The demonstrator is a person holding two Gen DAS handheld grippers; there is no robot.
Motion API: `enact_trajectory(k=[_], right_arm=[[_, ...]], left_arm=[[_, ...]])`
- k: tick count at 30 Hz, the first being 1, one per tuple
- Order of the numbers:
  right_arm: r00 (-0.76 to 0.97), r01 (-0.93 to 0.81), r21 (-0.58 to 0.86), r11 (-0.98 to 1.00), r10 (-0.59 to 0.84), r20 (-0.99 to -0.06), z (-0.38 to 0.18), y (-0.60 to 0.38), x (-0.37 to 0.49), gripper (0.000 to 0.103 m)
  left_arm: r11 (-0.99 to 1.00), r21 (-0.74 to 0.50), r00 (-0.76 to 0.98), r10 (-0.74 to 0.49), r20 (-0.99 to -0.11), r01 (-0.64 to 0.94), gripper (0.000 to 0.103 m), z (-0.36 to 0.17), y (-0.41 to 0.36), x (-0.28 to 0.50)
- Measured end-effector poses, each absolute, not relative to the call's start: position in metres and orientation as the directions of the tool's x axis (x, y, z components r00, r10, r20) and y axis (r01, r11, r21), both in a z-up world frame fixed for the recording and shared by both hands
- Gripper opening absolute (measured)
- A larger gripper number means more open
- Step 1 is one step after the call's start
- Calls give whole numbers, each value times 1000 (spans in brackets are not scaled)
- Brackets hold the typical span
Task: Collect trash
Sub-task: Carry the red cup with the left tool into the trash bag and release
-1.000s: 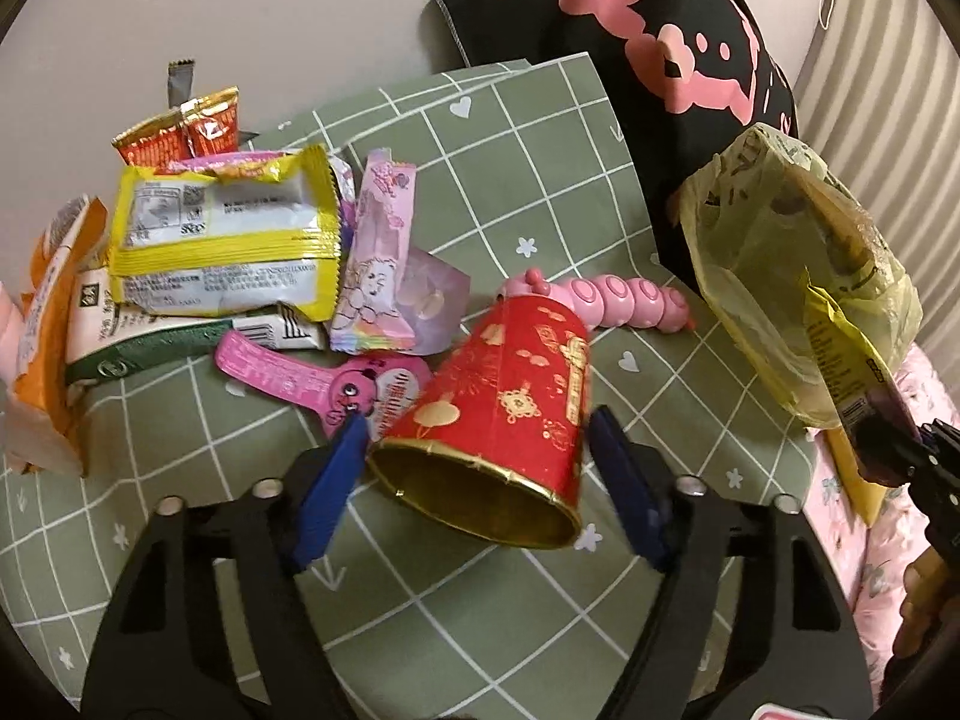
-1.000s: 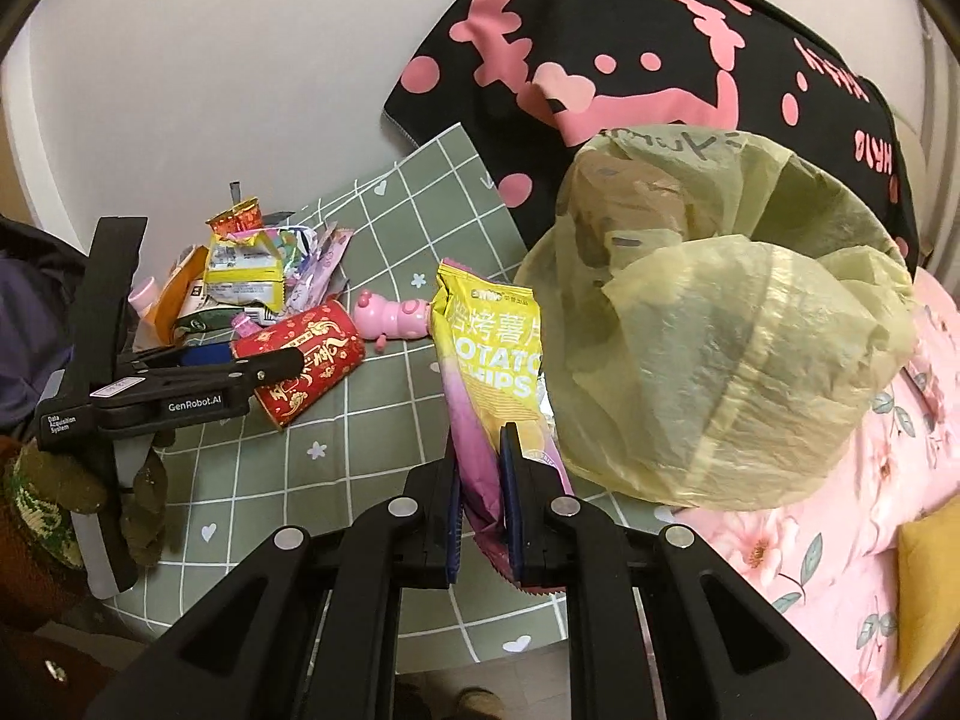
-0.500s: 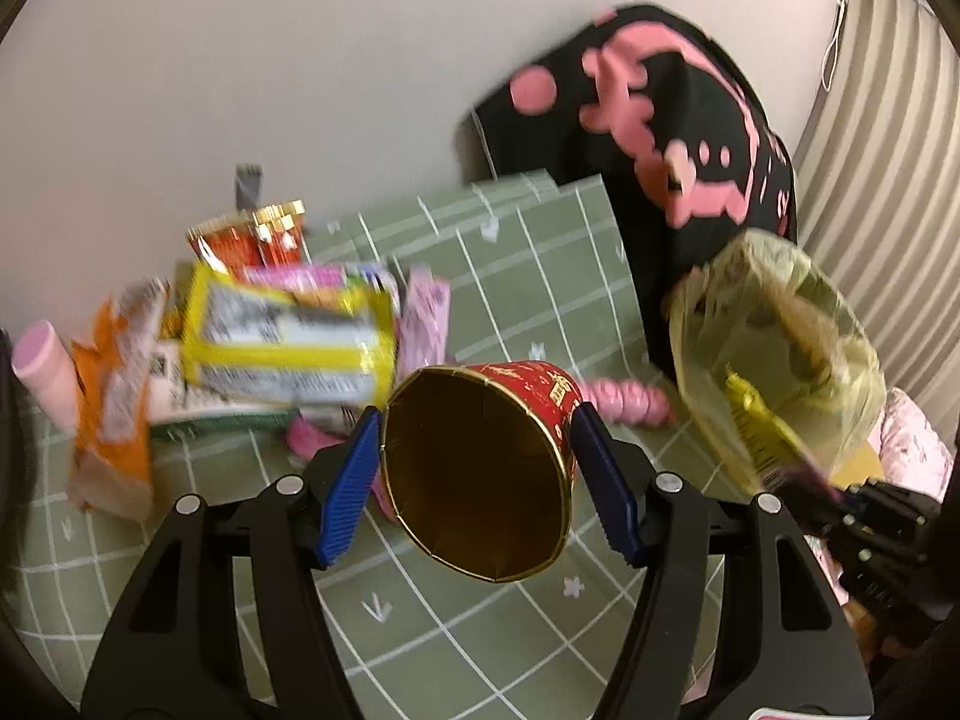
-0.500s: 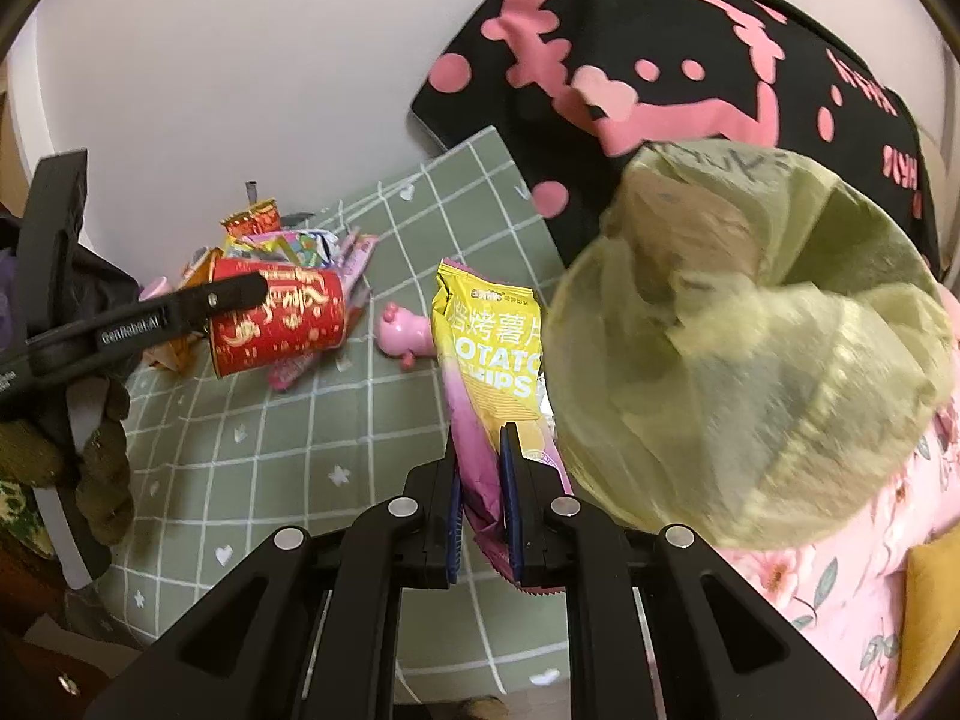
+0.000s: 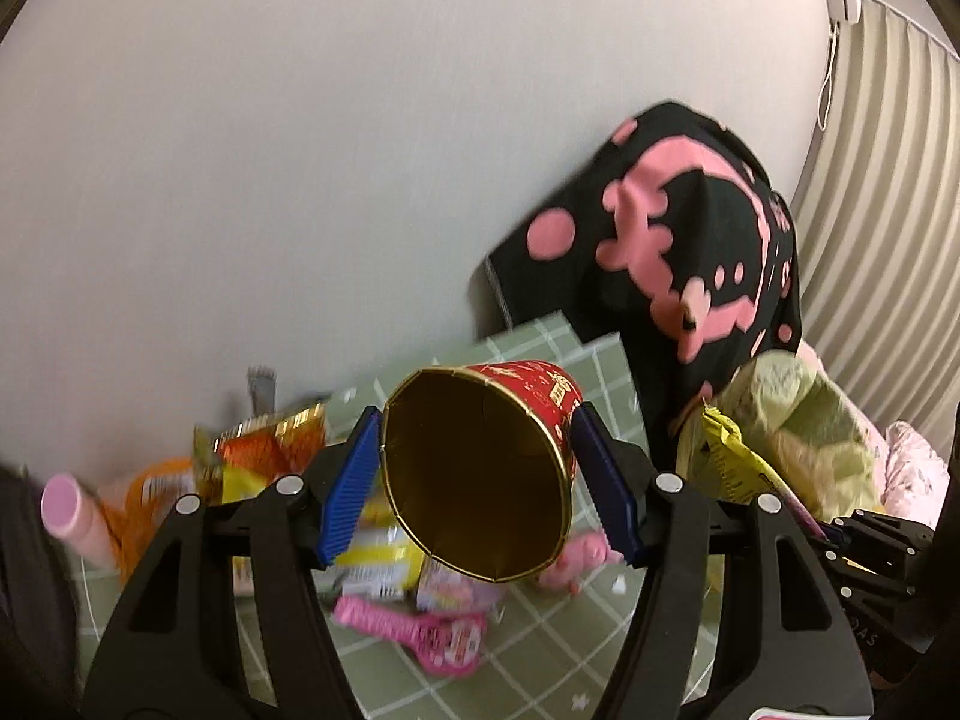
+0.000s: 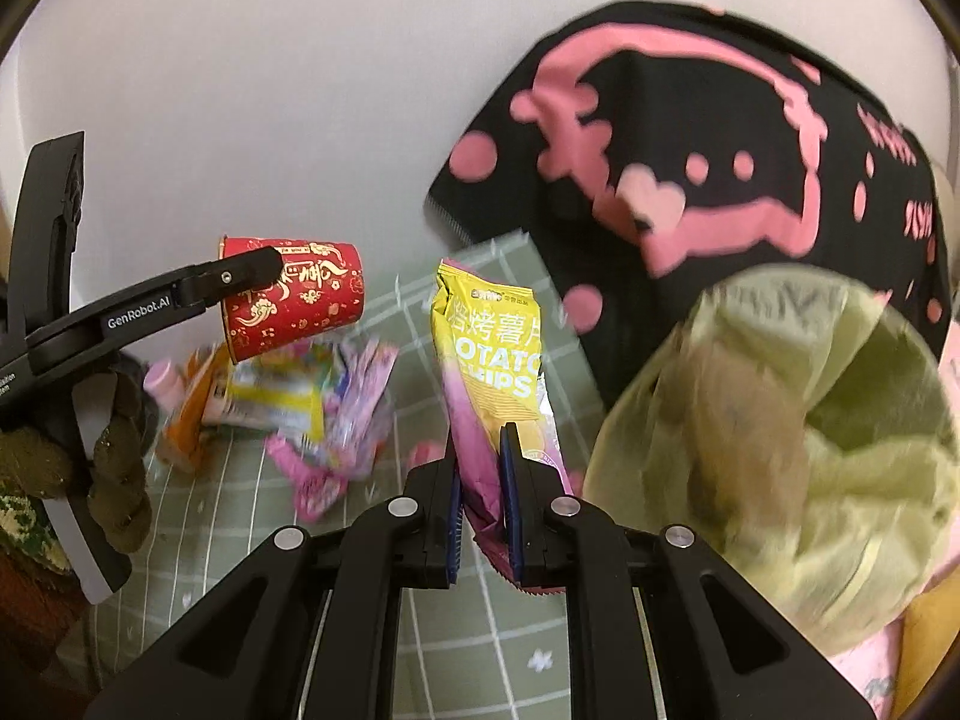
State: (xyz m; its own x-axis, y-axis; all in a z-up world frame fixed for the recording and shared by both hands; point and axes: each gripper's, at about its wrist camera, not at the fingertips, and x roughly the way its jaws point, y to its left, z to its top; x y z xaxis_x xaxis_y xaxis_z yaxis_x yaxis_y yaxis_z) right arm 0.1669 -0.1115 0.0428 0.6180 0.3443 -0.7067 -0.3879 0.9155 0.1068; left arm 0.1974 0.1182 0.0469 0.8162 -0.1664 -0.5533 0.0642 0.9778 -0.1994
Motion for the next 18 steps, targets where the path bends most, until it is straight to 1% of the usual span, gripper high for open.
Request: enact_trajectory(k=[5, 9, 14, 16, 18], right_arm=[[689, -320, 66, 945, 280, -668, 76, -120, 183, 12], [736, -269, 29, 963, 225, -638, 98, -139, 191, 12], [774, -219, -20, 976, 161, -613, 115, -180, 202, 12], [775, -196, -17, 981, 144, -616, 117, -197, 206, 12], [765, -180, 0, 984, 140, -629, 118, -215, 210, 12]], left_arm=[[964, -234, 813, -238, -532, 129, 61, 67, 107, 217], [954, -204, 802, -294, -520, 218, 61, 85, 79, 229], [929, -227, 781, -369, -504, 293, 61, 96, 42, 231], [927, -220, 784, -374, -495, 304, 61, 97, 28, 227], [916, -247, 769, -400, -499, 317, 61, 97, 16, 227]])
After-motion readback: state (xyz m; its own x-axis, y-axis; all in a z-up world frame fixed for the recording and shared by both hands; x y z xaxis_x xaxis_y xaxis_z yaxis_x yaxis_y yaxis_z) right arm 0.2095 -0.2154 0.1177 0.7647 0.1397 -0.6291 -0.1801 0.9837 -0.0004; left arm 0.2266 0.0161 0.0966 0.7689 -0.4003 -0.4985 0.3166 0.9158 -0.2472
